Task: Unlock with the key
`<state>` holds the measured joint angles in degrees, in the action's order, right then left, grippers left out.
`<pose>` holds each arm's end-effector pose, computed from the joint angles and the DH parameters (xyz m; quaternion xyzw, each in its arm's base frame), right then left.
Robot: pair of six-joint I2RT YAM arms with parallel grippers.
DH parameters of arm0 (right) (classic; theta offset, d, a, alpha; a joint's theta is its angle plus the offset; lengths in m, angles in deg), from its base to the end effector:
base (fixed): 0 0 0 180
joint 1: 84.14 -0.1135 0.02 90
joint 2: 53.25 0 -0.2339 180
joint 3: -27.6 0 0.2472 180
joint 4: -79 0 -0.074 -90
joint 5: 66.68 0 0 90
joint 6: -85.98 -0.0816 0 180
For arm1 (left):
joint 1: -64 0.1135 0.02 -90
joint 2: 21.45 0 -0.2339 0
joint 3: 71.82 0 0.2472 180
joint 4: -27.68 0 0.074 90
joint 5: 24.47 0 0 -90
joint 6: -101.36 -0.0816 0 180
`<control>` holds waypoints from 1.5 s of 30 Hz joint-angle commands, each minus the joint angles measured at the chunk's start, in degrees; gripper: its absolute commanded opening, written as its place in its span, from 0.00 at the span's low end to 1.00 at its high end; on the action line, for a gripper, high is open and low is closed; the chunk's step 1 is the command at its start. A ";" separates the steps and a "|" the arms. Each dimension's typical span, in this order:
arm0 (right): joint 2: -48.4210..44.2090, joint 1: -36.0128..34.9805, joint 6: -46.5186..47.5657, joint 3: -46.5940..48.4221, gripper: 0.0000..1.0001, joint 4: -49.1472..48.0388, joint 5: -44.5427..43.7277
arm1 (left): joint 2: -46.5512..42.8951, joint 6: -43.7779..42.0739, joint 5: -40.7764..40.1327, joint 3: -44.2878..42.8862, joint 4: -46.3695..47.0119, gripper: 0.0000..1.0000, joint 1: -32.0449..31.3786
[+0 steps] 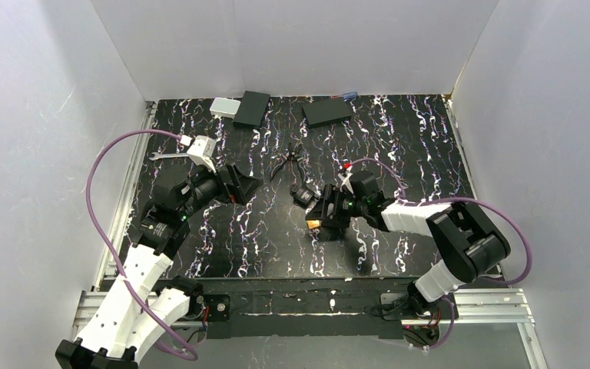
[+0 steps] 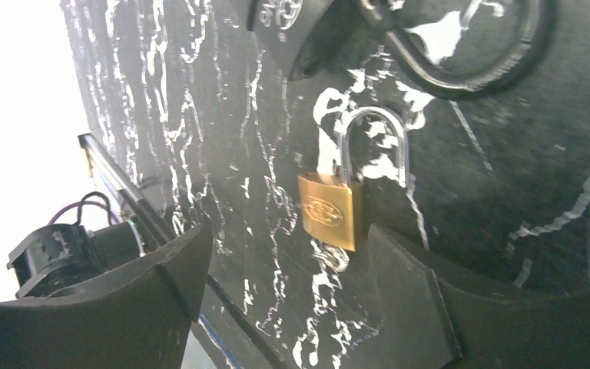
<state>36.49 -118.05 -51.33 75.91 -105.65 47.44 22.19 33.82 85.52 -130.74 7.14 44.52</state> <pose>0.2496 0.2080 0.0949 0.0091 0.8793 0.4269 0.2109 0.2162 -0.1061 0.3263 0.0980 0.7304 -0.3573 0.5738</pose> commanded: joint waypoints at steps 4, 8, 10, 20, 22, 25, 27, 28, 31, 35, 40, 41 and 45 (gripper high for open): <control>-8.91 2.15 9.69 3.37 0.84 16.93 -7.64 | -0.11 -1.34 -1.41 -1.44 -0.43 0.98 0.19; -14.13 2.27 15.26 5.27 0.84 25.05 -11.09 | -0.04 -1.62 -1.73 -1.60 -0.52 0.98 0.22; -17.33 2.27 17.77 5.59 0.83 27.06 -12.24 | -0.11 -1.92 -1.86 -1.69 -0.74 0.98 0.17; -35.09 2.27 22.73 8.34 0.85 30.38 -20.39 | -2.66 -4.11 -9.18 -3.96 -7.99 0.98 0.23; -39.58 2.27 22.49 8.14 0.87 29.49 -23.45 | -4.61 -5.85 -12.36 -4.11 -9.96 0.98 0.23; -44.90 2.27 19.48 6.28 0.96 27.60 -31.15 | -7.48 -8.72 -17.62 -2.76 -11.75 0.98 0.15; -47.42 2.27 19.40 4.38 0.97 26.61 -34.33 | -9.35 -10.05 -20.81 -0.68 -11.93 0.98 0.14; -48.47 2.27 19.62 3.73 0.97 26.75 -35.74 | -10.26 -11.11 -22.17 1.05 -11.60 0.98 0.10; -50.81 2.27 18.40 2.21 0.98 28.46 -39.94 | -11.43 -13.11 -25.74 1.63 -12.07 0.98 0.13; -53.04 2.27 16.52 0.39 0.98 27.75 -41.74 | -11.49 -14.10 -28.41 1.57 -12.55 0.98 0.15; -54.48 2.23 16.05 -0.56 0.98 27.17 -42.83 | -11.15 -14.34 -27.64 1.86 -13.21 0.98 0.12; -54.59 2.26 16.14 -0.40 0.98 27.40 -42.72 | -10.98 -14.41 -27.45 1.76 -13.26 0.98 0.15; -55.64 2.27 17.27 -0.53 0.98 27.69 -40.79 | -10.81 -14.81 -26.00 1.55 -13.44 0.98 0.15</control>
<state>-17.43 -115.97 -34.30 75.10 -76.38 6.94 11.09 20.34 59.64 -129.41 -5.78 44.50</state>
